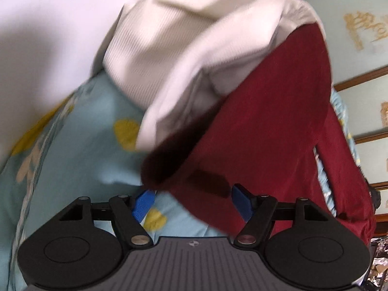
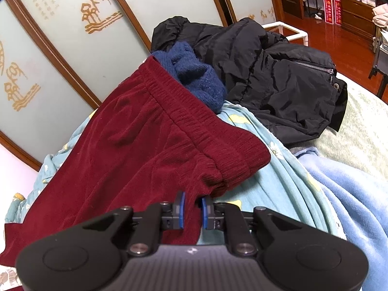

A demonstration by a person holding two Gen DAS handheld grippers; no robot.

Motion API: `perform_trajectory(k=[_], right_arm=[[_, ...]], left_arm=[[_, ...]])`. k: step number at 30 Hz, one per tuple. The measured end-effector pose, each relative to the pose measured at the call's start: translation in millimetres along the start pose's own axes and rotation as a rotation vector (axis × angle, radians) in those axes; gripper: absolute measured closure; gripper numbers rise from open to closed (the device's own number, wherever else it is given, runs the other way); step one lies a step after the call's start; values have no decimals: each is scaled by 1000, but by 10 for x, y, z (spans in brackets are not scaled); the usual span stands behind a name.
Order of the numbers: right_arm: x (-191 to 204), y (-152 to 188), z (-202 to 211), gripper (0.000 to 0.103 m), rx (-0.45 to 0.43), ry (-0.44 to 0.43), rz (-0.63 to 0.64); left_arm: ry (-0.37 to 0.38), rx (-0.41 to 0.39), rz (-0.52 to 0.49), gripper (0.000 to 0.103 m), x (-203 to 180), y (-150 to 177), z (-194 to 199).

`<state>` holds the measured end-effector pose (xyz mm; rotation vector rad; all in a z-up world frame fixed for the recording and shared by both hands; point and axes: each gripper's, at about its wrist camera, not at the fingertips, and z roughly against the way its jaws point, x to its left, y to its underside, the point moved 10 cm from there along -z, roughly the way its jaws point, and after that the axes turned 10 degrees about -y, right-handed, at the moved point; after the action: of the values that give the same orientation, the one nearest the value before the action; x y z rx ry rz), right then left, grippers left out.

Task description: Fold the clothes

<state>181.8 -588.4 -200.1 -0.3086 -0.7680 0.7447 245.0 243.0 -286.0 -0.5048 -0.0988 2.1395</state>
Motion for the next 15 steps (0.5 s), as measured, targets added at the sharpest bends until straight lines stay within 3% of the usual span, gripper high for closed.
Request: perform_trajectory(k=[3,4,5,6,10,15], right_arm=[[1,-1,-8,90,-2,9,-1],[1,1,-11,90,-3,12,-2],[-1,1,-9,90,-4,13,-3],[-2,0,-7,90,-6,13,-3],[-19,3,12,90,-14,1,-16],[4,-8,85,91,-19,-12,-3]], left_arm=[[-1,-46,-24,33,-52,-33,-37],[8,-47,-31,43,-77,-23,-45],[23,-49,-39,81,-109,-11,-45],[28,-59,-34,95,-117,-13,-29],[28,-45,10,96,-139,22,75],[120,-21,83,97,-243,-9,346]])
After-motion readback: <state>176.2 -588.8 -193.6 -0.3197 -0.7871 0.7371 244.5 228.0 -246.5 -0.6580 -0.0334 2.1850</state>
